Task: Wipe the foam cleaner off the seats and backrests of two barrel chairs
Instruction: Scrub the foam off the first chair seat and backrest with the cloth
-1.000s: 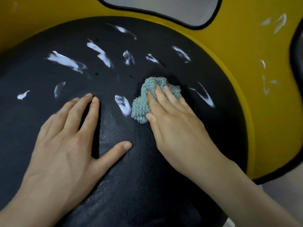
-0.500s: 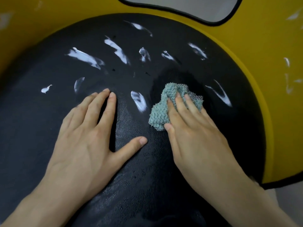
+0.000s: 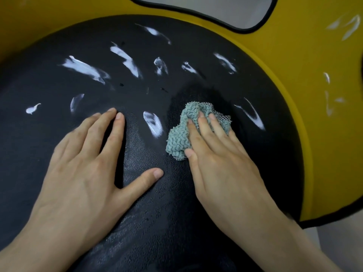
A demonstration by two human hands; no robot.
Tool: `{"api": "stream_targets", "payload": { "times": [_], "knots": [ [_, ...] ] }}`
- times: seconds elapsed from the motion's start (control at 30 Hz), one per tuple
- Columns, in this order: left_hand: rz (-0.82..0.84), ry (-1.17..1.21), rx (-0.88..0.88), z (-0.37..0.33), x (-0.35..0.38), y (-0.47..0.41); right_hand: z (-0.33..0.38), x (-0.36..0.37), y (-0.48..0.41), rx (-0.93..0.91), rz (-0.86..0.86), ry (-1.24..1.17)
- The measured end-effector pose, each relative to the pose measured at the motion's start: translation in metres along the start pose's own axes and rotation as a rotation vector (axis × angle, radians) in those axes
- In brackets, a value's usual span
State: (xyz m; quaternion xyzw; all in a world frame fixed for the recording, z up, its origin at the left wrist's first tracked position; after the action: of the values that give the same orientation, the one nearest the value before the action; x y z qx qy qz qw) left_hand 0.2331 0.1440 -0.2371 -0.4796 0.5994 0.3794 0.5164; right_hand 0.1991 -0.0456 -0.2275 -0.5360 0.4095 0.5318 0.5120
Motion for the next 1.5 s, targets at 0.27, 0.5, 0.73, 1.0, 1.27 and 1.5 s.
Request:
{"api": "stream_targets", "payload": {
  "times": [0.27,0.5,0.73,1.0,1.27,1.5],
  "knots": [
    [0.017,-0.003,-0.001,0.000,0.000,0.000,0.001,-0.001,0.001,0.008,0.004,-0.003],
    [0.046,-0.013,-0.007,-0.001,-0.003,0.002,-0.007,-0.003,0.007,-0.013,0.037,0.043],
    [0.050,0.005,0.000,-0.002,-0.003,0.002,-0.028,-0.002,-0.021,0.080,0.048,0.024],
    [0.065,-0.006,-0.004,-0.003,-0.004,0.001,-0.005,-0.002,0.013,-0.054,-0.051,0.000],
    [0.075,-0.002,-0.001,-0.002,-0.003,0.001,-0.005,0.001,0.014,-0.041,-0.046,-0.022],
    [0.073,0.010,0.002,-0.002,-0.003,0.000,-0.005,0.001,0.013,-0.037,-0.061,0.013]
  ]
}}
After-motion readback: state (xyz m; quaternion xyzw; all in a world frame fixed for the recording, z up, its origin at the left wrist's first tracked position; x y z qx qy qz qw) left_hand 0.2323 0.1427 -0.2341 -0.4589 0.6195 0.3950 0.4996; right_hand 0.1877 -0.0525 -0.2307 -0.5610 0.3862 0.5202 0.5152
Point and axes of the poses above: each hand's wrist, its own y-axis away from the middle knuckle, its own x-axis out of the palm, z = x × y, the point moved 5 cm from there along -y, towards the middle knuckle, and after that the axes turned 7 degrees about -x, right-handed, at the moved point
